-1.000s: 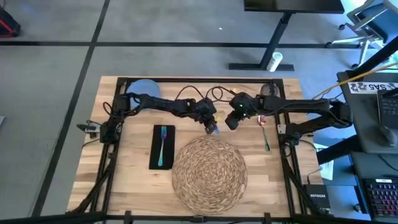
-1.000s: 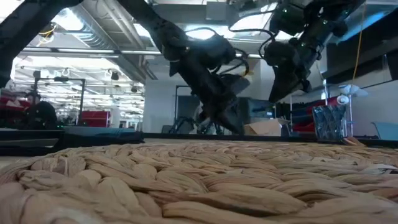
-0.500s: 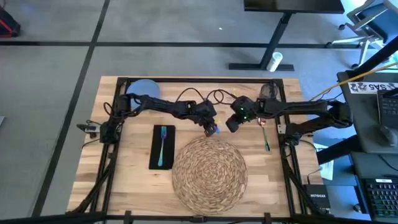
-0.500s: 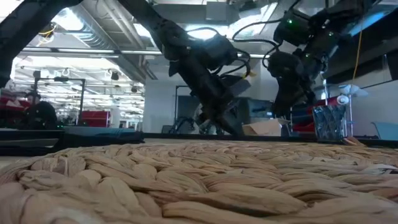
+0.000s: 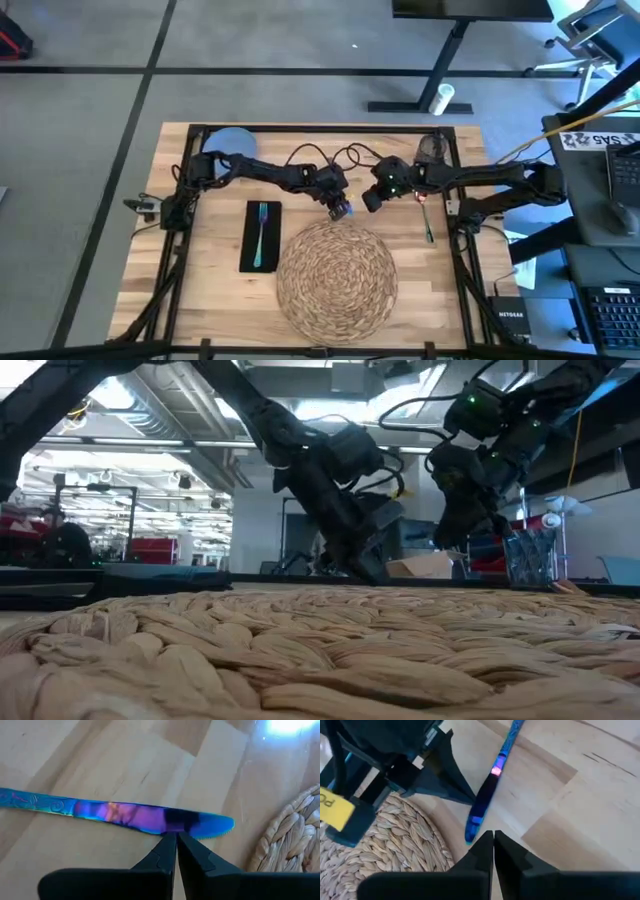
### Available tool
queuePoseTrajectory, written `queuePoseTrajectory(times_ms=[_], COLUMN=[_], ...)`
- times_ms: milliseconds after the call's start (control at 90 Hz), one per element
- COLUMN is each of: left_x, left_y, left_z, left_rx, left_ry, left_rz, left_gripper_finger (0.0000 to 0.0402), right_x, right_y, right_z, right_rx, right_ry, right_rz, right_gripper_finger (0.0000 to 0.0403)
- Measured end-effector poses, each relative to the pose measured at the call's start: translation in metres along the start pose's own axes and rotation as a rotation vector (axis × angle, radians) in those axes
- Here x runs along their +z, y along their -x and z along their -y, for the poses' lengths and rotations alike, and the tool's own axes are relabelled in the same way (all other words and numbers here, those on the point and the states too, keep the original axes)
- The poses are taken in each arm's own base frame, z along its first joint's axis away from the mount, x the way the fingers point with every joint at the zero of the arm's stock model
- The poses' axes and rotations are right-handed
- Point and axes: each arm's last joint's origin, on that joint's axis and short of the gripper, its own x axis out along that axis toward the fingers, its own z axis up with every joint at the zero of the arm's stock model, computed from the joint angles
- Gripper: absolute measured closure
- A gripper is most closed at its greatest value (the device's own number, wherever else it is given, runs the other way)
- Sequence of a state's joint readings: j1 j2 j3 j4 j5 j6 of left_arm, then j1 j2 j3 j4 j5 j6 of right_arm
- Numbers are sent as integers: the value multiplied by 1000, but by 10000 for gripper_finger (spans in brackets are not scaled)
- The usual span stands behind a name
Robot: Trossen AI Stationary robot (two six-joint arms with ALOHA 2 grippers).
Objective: Set table place
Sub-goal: Put the blue table knife on top of the brown placemat
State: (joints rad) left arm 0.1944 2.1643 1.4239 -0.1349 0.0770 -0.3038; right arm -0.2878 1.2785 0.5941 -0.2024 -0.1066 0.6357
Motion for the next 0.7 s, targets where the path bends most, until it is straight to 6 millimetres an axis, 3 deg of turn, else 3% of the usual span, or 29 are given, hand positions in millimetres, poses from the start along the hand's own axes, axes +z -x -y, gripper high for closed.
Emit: queuePoseTrajectory(times_ms=[700], left_x=[1], left_y=[0], left_z=[0], left_rx=[-5], left_ry=[29], left_rz=[14], left_gripper_finger=[402], right_x=[1], right_y=[0], right_z=[-1], right_rx=[2], right_ry=[-36], right_rz=[17], right_gripper_finger=[403])
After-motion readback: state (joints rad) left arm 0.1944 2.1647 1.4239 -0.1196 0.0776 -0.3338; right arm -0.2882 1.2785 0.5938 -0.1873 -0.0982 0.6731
